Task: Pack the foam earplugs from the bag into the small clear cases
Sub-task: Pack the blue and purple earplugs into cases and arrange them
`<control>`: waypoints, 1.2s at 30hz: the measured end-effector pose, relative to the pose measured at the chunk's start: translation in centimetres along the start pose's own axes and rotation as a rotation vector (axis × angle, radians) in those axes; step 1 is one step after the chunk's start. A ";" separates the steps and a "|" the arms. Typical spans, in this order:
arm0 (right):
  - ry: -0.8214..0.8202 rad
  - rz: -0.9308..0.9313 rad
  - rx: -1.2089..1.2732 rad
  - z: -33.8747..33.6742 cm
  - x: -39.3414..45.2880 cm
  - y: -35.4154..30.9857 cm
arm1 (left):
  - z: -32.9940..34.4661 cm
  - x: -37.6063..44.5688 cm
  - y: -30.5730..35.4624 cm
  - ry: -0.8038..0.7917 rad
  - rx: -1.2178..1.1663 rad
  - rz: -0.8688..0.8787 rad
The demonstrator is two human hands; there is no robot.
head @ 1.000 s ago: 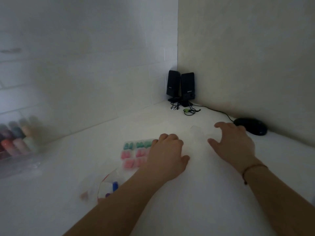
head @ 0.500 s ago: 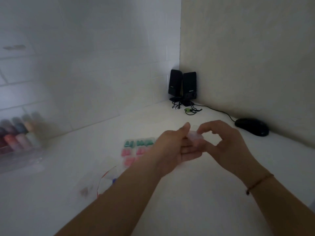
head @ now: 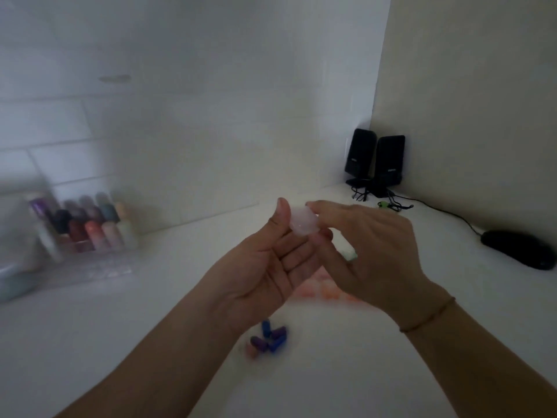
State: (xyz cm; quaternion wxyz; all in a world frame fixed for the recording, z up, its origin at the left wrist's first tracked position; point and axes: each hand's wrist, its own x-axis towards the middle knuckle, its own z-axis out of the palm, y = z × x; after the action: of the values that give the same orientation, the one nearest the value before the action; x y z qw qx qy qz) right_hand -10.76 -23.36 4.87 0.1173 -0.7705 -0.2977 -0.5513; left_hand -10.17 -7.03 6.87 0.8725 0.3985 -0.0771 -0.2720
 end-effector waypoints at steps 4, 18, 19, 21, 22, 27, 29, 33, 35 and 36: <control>0.022 0.064 -0.060 3.6 1.4 -1.9 | -2.7 -0.1 2.1 0.004 -0.042 0.067; -0.031 0.411 0.089 7.3 1.6 -4.2 | -8.2 1.9 3.7 -0.080 0.190 0.027; -0.024 0.477 0.129 7.2 1.7 -4.0 | -8.4 2.1 3.5 -0.088 0.263 0.011; -0.052 0.590 0.206 6.9 1.7 -3.9 | -8.8 2.4 2.8 -0.129 0.402 -0.034; -0.083 0.622 0.237 6.9 1.5 -3.8 | -9.0 2.5 2.4 -0.165 0.438 -0.059; -0.205 0.620 0.329 6.5 0.3 -3.8 | -10.3 3.0 2.5 -0.163 0.316 -0.009; -0.358 0.477 0.291 4.7 0.7 -3.5 | -10.7 3.3 3.0 -0.072 0.195 0.024; -1.162 0.303 0.302 1.4 2.2 -4.6 | -11.0 3.9 2.8 0.060 0.078 0.019; -1.273 0.218 0.207 1.6 2.0 -5.4 | -11.0 4.1 2.6 0.087 0.065 0.007; -1.279 0.200 0.150 2.2 1.8 -5.9 | -11.1 4.2 2.6 0.094 0.062 0.005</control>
State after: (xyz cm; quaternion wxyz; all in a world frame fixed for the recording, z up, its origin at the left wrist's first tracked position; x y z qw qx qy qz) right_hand -12.09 -16.95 4.89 0.0210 -0.9603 -0.2731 0.0521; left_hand -1.70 -0.61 1.02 0.8631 0.4374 -0.0452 -0.2483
